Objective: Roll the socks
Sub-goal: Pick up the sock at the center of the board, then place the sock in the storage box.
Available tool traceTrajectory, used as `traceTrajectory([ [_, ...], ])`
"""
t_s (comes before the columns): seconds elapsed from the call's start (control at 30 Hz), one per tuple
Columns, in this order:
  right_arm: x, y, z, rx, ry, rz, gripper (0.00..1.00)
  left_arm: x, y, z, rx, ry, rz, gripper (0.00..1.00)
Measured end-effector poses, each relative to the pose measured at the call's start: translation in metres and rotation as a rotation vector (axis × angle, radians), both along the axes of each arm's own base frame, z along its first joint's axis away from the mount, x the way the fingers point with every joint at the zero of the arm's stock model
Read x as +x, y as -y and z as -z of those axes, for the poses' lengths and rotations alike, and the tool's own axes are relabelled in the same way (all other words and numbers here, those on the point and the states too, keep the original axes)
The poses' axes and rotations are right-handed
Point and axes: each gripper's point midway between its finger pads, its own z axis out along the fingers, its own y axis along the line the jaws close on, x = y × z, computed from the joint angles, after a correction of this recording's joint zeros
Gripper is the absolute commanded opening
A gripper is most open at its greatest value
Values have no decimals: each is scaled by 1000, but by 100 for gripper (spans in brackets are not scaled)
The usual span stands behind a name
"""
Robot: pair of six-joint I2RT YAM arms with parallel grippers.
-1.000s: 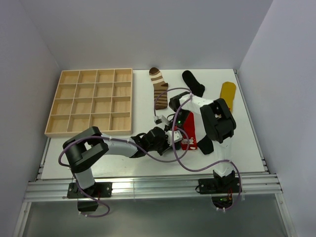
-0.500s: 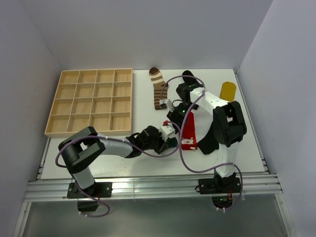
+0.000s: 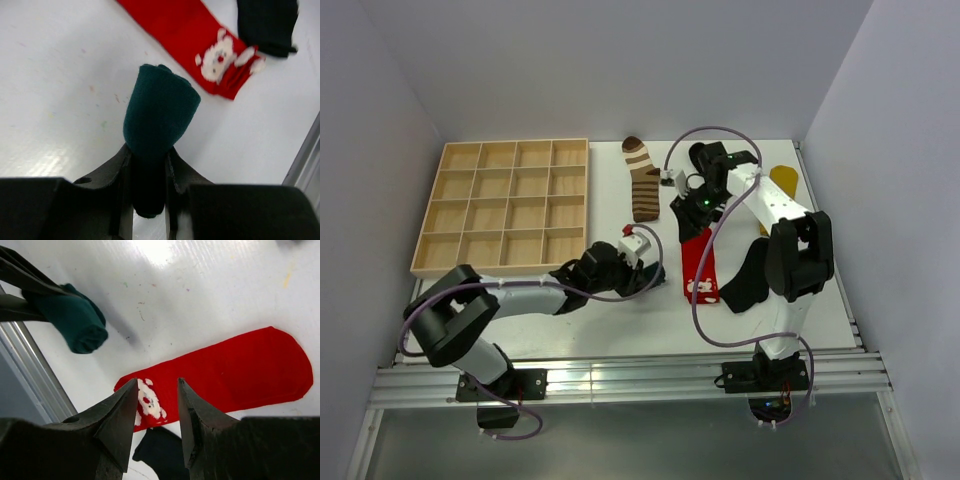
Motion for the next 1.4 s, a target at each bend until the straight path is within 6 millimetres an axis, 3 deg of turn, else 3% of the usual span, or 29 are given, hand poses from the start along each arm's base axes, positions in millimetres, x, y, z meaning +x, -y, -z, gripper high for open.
traceTrajectory([
  [0.17, 7, 5, -6, 2, 10, 30, 45, 25, -17, -40, -104, 12, -95, 0],
  [0.37, 24, 9, -19, -5, 62, 69, 45, 58, -56, -81, -177, 31, -269, 0],
  [0.57, 40, 12, -32, -11, 101, 121, 45, 110, -132, -132, -215, 88, -597, 0],
  [0.67, 50, 10, -37, -2, 129, 140, 45, 133, -187, -146, -209, 99, -819, 0],
  [0.8, 55, 10, -35, -3, 135, 155, 45, 145, -276, -143, -176, 79, -1140, 0],
  [0.9, 57, 11, -29, -15, 127, 160, 45, 141, -339, -134, -131, 56, -1369, 0],
  [1.03, 60, 12, -20, -26, 116, 161, 45, 129, -403, -120, -65, 26, -1614, 0],
  [1.17, 61, 11, -19, -25, 116, 161, 45, 126, -442, -104, 3, -9, -1779, 0],
  [1.4, 65, 9, -14, -17, 116, 159, 45, 115, -473, -90, 85, -52, -1940, 0],
])
